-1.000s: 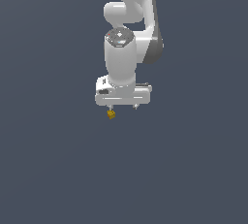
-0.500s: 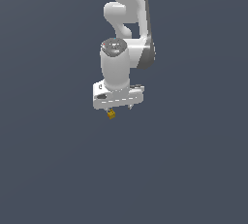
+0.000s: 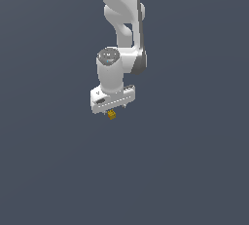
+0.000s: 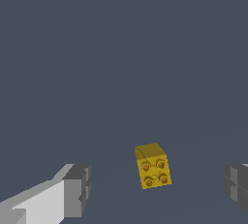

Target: Pick up the object and move it to a goal position.

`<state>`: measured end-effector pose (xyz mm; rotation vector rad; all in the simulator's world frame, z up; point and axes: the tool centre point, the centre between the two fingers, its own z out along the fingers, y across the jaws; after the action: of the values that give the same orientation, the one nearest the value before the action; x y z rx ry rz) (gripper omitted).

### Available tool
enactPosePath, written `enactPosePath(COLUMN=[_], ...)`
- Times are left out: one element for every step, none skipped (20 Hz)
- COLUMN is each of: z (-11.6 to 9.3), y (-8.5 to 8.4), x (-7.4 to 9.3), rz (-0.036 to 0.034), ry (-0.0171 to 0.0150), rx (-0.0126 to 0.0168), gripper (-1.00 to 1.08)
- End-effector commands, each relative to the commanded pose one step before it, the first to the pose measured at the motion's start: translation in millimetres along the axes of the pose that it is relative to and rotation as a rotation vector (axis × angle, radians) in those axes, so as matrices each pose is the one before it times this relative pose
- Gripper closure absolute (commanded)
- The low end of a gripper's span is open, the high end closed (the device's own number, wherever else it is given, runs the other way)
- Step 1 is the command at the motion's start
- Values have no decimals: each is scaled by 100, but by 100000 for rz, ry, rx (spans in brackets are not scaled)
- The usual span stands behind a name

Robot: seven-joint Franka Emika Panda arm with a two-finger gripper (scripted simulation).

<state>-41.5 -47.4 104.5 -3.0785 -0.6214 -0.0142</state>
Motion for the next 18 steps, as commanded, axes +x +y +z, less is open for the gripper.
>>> enactPosePath(z=[902,307,284,261,239,217,195,174,153,132,111,91,70,50,30,10,-42,34], y=[157,31,21,12,4,-1,-5,-8,-10,-11,-10,-11,-6,-9,-4,-5,14,0], x=[-844,-296,-277,-258,-237,-217,-197,-176,-155,-134,-114,-92,-74,-50,-31,-7,36,-2], rz=[-5219,-1746,-1626,-1506,-1388,-1268,-1148,-1028,-907,-786,-665,-547,-420,-308,-182,-69,430,0], ry=[-238,-94,-85,-76,-68,-60,-53,-46,-40,-33,-28,-22,-17,-12,-7,-3,-26,0], rx=[-38,8,12,15,18,19,20,20,19,17,15,13,10,8,5,2,20,0], gripper=[-92,-92,-92,-92,-92,-92,-92,-92,-92,-92,-92,-92,-92,-92,-92,-92,-92,-92])
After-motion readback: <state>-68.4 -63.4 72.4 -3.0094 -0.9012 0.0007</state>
